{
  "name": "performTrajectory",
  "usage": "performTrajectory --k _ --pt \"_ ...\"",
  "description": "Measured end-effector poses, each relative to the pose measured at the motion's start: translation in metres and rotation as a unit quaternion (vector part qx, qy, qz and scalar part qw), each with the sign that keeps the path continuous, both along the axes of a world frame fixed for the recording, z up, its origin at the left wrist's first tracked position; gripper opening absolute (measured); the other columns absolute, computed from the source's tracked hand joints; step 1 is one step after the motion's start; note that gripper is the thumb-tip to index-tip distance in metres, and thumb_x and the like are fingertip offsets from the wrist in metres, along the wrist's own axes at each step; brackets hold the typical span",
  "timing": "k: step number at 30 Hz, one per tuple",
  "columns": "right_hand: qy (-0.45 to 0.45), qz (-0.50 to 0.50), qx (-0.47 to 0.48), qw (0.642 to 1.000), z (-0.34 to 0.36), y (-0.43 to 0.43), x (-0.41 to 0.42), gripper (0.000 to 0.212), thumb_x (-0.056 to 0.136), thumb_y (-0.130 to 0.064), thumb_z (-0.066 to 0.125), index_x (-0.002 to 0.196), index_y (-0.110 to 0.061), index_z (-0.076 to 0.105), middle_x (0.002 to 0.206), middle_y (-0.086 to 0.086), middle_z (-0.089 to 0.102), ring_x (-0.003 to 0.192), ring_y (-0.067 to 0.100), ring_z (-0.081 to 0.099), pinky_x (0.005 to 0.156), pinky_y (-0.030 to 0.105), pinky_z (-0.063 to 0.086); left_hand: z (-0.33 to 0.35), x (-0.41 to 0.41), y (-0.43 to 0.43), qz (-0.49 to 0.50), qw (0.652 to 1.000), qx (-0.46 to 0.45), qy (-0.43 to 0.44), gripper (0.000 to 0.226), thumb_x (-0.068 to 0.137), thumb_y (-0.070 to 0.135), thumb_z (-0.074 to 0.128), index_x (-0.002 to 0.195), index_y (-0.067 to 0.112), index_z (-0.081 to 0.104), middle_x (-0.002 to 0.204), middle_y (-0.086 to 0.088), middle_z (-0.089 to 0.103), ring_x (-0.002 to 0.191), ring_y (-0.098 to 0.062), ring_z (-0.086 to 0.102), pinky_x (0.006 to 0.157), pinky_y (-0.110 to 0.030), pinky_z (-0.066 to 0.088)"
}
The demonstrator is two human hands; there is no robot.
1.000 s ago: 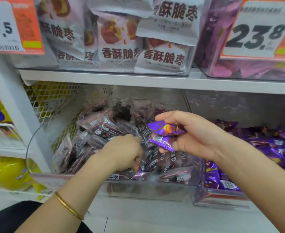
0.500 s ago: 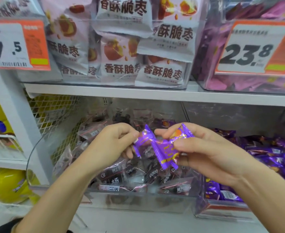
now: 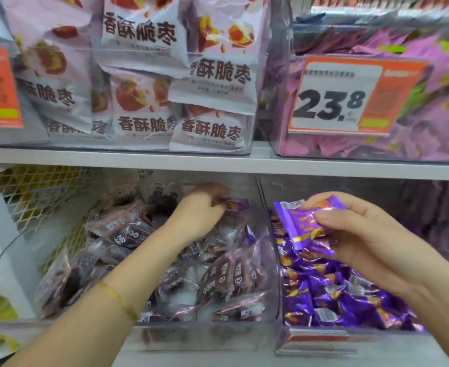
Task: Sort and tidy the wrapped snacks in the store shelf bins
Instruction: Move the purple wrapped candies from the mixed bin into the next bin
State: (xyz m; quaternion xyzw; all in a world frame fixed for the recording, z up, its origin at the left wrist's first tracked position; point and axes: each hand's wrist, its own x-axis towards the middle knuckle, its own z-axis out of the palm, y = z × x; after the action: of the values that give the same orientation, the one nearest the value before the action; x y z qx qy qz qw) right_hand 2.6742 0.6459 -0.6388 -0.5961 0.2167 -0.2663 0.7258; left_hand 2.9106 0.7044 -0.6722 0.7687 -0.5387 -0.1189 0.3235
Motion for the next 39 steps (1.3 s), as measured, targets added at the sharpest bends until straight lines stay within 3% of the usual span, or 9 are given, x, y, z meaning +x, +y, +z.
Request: performTrajectory --k 4,10,18,22,25,28,32,36,39 --pt "0.019 -0.038 0.046 0.998 -0.013 -0.020 -0.015 0.066 0.022 -0.035 0.092 0.080 -0.015 0.070 0.072 0.012 0.062 0.056 0.019 0.062 0.050 0.032 0.053 -0.022 0.005 -0.044 -0.065 0.981 0.090 -0.161 0.051 0.092 0.028 0.054 0.141 0.023 0.039 0.146 -0.006 0.040 0.131 -0.025 0.040 0.106 -0.027 0.032" --pt "0.032 -0.054 0.076 0.995 -0.018 -0.032 -0.017 0.047 0.051 -0.008 0.073 0.096 -0.019 0.070 0.069 0.010 0.063 0.053 0.020 0.063 0.047 0.033 0.053 -0.027 0.000 -0.067 -0.007 0.968 0.115 -0.224 0.027 0.086 0.027 0.059 0.112 0.024 0.059 0.120 -0.004 0.055 0.113 -0.029 0.049 0.093 -0.035 0.045" --pt "-0.015 0.020 0.074 0.997 -0.026 -0.029 -0.020 0.085 0.033 -0.032 0.090 0.114 -0.029 0.066 0.101 0.020 0.046 0.091 0.032 0.040 0.085 0.051 0.044 0.009 -0.019 -0.009 0.006 0.994 -0.045 0.096 0.013 0.094 0.020 0.051 0.102 0.018 0.060 0.096 0.004 0.065 0.082 -0.010 0.059 0.068 -0.019 0.046" --pt "-0.063 0.100 0.117 0.986 -0.022 -0.017 -0.014 0.086 0.039 -0.023 0.089 0.121 -0.026 0.062 0.092 0.021 0.057 0.069 0.030 0.053 0.055 0.035 0.049 0.023 -0.047 0.019 -0.058 0.965 -0.066 0.247 0.013 0.087 0.025 0.062 0.094 0.014 0.061 0.084 -0.008 0.070 0.075 -0.016 0.063 0.078 -0.035 0.051" --pt "-0.074 0.147 0.133 0.977 -0.023 -0.009 -0.009 0.084 0.046 -0.022 0.088 0.125 -0.028 0.058 0.093 0.024 0.065 0.072 0.035 0.065 0.047 0.032 0.048 0.030 -0.066 0.018 -0.061 0.948 -0.095 0.299 0.008 0.084 0.017 0.064 0.081 0.012 0.060 0.072 -0.011 0.062 0.061 -0.013 0.053 0.058 -0.027 0.046" --pt "-0.075 0.163 0.122 0.976 -0.025 -0.008 -0.014 0.081 0.055 -0.024 0.085 0.129 -0.031 0.054 0.107 0.026 0.063 0.085 0.037 0.067 0.048 0.032 0.051 0.032 -0.079 0.016 -0.065 0.958 -0.102 0.262 0.011 0.081 0.018 0.069 0.076 0.010 0.062 0.067 -0.011 0.056 0.053 -0.008 0.045 0.048 -0.017 0.038" --pt "-0.082 0.165 0.122 0.975 -0.024 -0.012 -0.035 0.071 0.063 -0.022 0.083 0.128 -0.032 0.056 0.126 0.019 0.059 0.098 0.044 0.064 0.052 0.035 0.055 0.036 -0.096 0.010 -0.087 0.967 -0.113 0.213 0.010 0.080 0.020 0.071 0.076 0.011 0.069 0.074 -0.015 0.067 0.064 -0.010 0.053 0.065 -0.030 0.044" --pt "-0.020 0.100 0.095 0.990 -0.023 -0.025 -0.059 0.068 0.063 -0.021 0.082 0.126 -0.031 0.057 0.123 0.023 0.057 0.102 0.047 0.055 0.053 0.037 0.054 0.040 -0.117 -0.001 -0.133 0.980 -0.081 0.120 0.015 0.089 0.016 0.058 0.091 0.018 0.073 0.090 0.001 0.072 0.085 -0.011 0.065 0.086 -0.033 0.049" --pt "0.060 -0.021 0.052 0.997 -0.017 -0.040 -0.075 0.052 0.069 -0.012 0.071 0.118 -0.029 0.063 0.100 0.015 0.063 0.078 0.032 0.062 0.049 0.035 0.055 0.038 -0.125 -0.012 -0.144 0.986 -0.071 0.032 0.024 0.091 0.013 0.054 0.108 0.020 0.070 0.104 0.006 0.070 0.099 -0.009 0.062 0.094 -0.024 0.044"
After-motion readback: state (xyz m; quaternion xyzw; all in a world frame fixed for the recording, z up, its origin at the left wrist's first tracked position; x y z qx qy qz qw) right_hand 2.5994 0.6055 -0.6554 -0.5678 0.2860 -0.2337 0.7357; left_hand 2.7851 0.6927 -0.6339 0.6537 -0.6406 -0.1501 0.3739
